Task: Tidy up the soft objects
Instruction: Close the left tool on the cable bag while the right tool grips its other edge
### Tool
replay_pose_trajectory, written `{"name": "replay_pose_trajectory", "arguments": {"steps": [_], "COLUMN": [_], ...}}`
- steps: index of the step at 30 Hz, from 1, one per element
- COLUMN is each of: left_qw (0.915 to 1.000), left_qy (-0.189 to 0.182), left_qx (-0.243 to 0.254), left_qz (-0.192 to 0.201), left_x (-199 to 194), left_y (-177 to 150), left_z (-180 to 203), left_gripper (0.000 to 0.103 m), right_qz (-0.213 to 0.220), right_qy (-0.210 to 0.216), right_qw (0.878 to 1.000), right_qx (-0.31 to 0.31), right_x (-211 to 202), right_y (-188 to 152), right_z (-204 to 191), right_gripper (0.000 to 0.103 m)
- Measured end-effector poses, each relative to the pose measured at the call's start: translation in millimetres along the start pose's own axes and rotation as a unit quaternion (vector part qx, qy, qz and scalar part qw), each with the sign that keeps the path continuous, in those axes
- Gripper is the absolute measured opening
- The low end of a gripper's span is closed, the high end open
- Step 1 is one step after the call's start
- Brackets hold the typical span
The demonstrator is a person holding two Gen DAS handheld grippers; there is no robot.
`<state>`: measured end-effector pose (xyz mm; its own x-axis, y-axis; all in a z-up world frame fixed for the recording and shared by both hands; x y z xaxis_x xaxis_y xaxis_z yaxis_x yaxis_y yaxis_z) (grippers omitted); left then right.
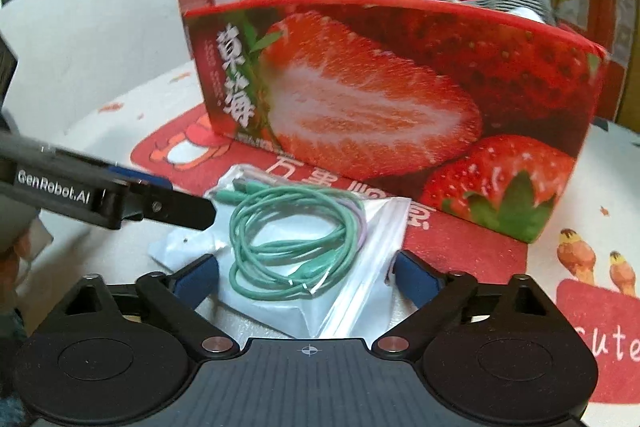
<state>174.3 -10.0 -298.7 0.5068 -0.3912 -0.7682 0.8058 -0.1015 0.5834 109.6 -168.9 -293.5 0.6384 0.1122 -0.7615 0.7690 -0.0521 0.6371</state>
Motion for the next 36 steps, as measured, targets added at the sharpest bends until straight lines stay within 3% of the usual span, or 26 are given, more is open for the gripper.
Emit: {"name": "replay_pose_trajectory", "arguments": {"steps": [9,15,26,36], "left_qw": [0.9996,0.9994,0.9985,0.9972], "left_qy": [-0.025,-0.034,-0.045,-0.064], "left_qx": [-0.008,-0.006,-0.021,-0.032], "left_qz": [-0.003,-0.008,-0.022,-0.019], "left_x": [-2.1,2.2,23.1,29.0], "left_y": [-1.7,1.8,31.8,34.3], "left_z": [-0.6,2.4,0.8,0.1], "left_gripper": [0.064,0.064,0.063,0.065], "right_qz": [-0.001,-0.012,0.004,0.004], "right_qy": [-0.004,-0.027,-0.026,-0.026], "right_qw": [1.000,1.000,1.000,1.000], "right_qx": [0.030,-0.007,-0.015,-0.015], "right_x": [-8.4,-6.0,-6.6,-5.5], "right_y": [-1.0,-3.1,-7.7,-8.1], "right_z": [9.5,0.8,-0.4,-0.5], "right_gripper": [0.070,0.071,0.071,0.071]}}
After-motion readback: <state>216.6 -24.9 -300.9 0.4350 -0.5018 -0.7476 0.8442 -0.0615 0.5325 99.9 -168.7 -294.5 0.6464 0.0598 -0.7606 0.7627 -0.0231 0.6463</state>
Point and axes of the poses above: each gripper's, at about its wrist camera, not at the fingertips, and x roughly the way its jaws point, z to its right, y to its top, the point moved 3 cm from there along x, roughly the way its jaws point, and after that the axes turned 9 degrees about -z, right-handed, at the moved point
